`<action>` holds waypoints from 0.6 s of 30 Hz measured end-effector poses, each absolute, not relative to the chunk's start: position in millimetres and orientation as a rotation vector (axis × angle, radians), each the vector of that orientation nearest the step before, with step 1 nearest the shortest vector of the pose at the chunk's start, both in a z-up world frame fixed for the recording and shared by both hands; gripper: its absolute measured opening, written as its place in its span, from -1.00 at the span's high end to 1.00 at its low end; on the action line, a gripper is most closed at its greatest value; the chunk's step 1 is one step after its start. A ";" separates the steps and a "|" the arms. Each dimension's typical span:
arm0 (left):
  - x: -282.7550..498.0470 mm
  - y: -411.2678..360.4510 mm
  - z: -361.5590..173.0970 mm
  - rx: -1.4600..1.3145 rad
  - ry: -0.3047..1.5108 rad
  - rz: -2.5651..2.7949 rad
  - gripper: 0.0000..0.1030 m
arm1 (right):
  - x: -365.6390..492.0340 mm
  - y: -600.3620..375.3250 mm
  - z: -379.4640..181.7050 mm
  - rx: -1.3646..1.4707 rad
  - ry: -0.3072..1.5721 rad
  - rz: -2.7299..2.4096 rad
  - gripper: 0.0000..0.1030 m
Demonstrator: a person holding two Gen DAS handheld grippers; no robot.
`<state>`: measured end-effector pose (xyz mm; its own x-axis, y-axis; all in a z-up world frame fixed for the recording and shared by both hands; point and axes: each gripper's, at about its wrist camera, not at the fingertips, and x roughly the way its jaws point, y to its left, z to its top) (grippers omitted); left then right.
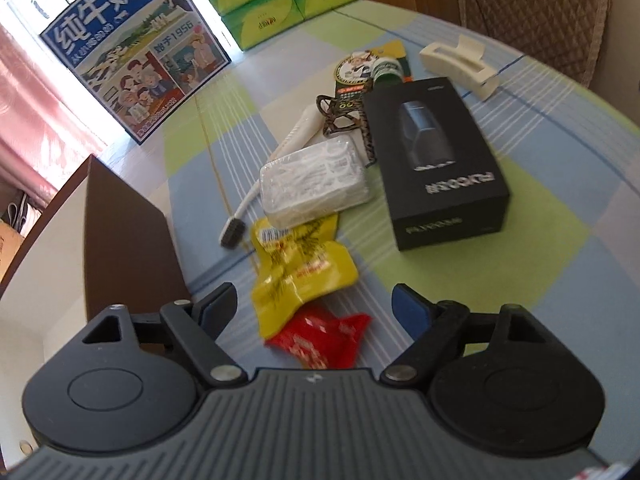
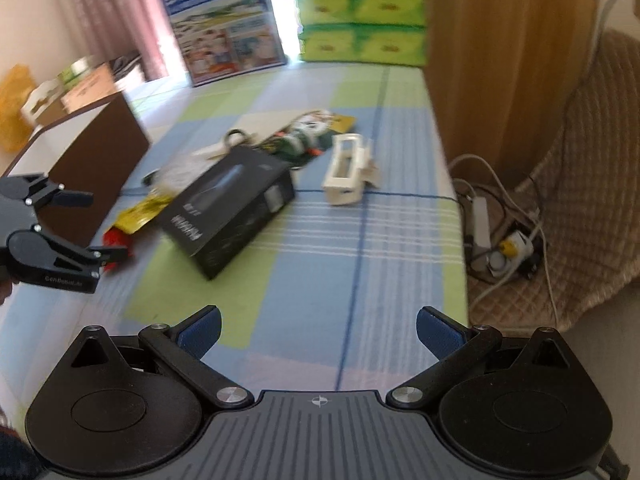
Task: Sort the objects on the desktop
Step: 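Move both tools back toward the yellow packet and white hair clip, then grasp the yellow snack packet with the left tool while the right tool grasps the white clip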
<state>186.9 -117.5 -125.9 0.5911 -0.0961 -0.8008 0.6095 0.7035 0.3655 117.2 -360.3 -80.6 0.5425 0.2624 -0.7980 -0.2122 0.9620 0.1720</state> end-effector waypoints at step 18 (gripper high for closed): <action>248.5 -116.2 -151.5 0.575 0.956 -0.524 0.10 | 166.8 -379.7 -103.1 0.153 1.028 0.216 -0.96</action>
